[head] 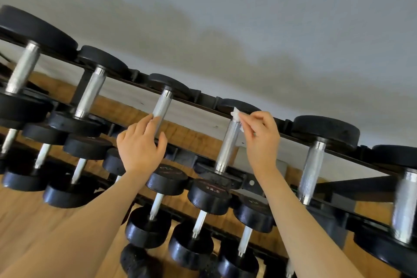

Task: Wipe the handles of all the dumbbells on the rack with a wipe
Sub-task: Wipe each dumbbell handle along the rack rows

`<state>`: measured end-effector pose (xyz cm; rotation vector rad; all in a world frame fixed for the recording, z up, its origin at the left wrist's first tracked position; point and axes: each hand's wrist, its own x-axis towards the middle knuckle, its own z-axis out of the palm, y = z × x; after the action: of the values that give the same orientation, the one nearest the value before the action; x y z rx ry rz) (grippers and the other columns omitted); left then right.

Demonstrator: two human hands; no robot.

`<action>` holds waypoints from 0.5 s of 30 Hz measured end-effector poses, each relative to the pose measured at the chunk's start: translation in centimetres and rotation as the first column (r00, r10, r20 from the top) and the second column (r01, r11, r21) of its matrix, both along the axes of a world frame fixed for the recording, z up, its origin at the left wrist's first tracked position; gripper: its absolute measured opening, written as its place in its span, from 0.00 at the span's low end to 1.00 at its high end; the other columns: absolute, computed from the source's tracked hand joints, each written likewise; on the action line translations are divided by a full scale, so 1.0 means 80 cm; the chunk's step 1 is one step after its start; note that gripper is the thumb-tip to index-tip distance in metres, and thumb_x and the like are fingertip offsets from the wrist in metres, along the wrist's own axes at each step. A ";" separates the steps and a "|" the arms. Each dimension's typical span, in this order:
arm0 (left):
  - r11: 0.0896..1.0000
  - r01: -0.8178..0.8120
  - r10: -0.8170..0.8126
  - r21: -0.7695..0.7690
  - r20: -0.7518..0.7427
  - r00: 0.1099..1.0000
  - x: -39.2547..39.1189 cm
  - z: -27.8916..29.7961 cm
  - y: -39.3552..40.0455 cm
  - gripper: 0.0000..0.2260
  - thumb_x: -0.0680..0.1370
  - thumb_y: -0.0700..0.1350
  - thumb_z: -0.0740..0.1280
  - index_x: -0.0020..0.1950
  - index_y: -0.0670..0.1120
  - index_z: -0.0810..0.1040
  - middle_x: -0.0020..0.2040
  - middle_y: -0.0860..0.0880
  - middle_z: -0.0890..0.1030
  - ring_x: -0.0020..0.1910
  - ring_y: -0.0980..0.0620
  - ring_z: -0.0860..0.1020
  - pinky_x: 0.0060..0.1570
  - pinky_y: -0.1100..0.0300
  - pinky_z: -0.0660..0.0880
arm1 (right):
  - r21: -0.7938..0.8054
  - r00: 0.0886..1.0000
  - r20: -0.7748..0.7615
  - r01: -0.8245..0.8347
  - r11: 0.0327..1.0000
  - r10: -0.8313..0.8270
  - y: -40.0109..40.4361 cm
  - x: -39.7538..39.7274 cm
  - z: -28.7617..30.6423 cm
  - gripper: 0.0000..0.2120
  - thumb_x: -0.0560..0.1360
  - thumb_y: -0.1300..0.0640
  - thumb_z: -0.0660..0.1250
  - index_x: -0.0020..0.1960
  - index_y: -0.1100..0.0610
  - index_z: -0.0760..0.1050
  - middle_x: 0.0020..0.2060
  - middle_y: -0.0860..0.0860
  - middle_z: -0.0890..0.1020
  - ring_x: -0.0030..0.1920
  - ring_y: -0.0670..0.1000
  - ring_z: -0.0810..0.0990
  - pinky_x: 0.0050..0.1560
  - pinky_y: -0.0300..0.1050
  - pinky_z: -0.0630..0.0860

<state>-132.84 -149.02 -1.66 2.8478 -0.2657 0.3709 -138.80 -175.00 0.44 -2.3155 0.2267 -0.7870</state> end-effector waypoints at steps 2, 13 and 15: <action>1.000 0.007 -0.007 -0.001 0.000 1.000 0.001 0.001 0.001 0.22 0.78 0.54 0.56 0.66 0.47 0.77 0.64 0.47 0.79 0.57 0.42 0.79 0.55 0.45 0.71 | 0.066 0.999 -0.053 0.004 0.998 0.000 -0.001 -0.001 -0.009 0.10 0.77 0.56 0.66 0.52 0.61 0.81 0.44 0.38 0.72 0.46 0.36 0.70 0.47 0.26 0.66; 1.000 -0.006 0.006 0.005 0.006 1.000 0.001 -0.003 -0.001 0.21 0.78 0.53 0.57 0.65 0.45 0.78 0.63 0.46 0.80 0.55 0.41 0.80 0.52 0.46 0.72 | 0.082 0.996 -0.088 0.005 0.997 0.002 0.021 -0.012 -0.030 0.14 0.77 0.53 0.63 0.56 0.59 0.81 0.51 0.43 0.74 0.51 0.38 0.71 0.54 0.26 0.67; 1.000 -0.007 0.007 0.005 0.001 1.000 0.001 -0.002 -0.002 0.21 0.78 0.53 0.56 0.65 0.46 0.78 0.64 0.46 0.80 0.55 0.41 0.80 0.52 0.46 0.72 | 0.129 0.994 -0.102 0.041 0.991 -0.028 0.023 -0.009 -0.029 0.16 0.77 0.51 0.62 0.57 0.60 0.80 0.52 0.42 0.73 0.53 0.36 0.70 0.54 0.26 0.67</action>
<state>-132.74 -149.15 -1.85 2.8548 -0.2568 0.3735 -139.51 -173.13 -1.84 -2.2337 0.3531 -0.6540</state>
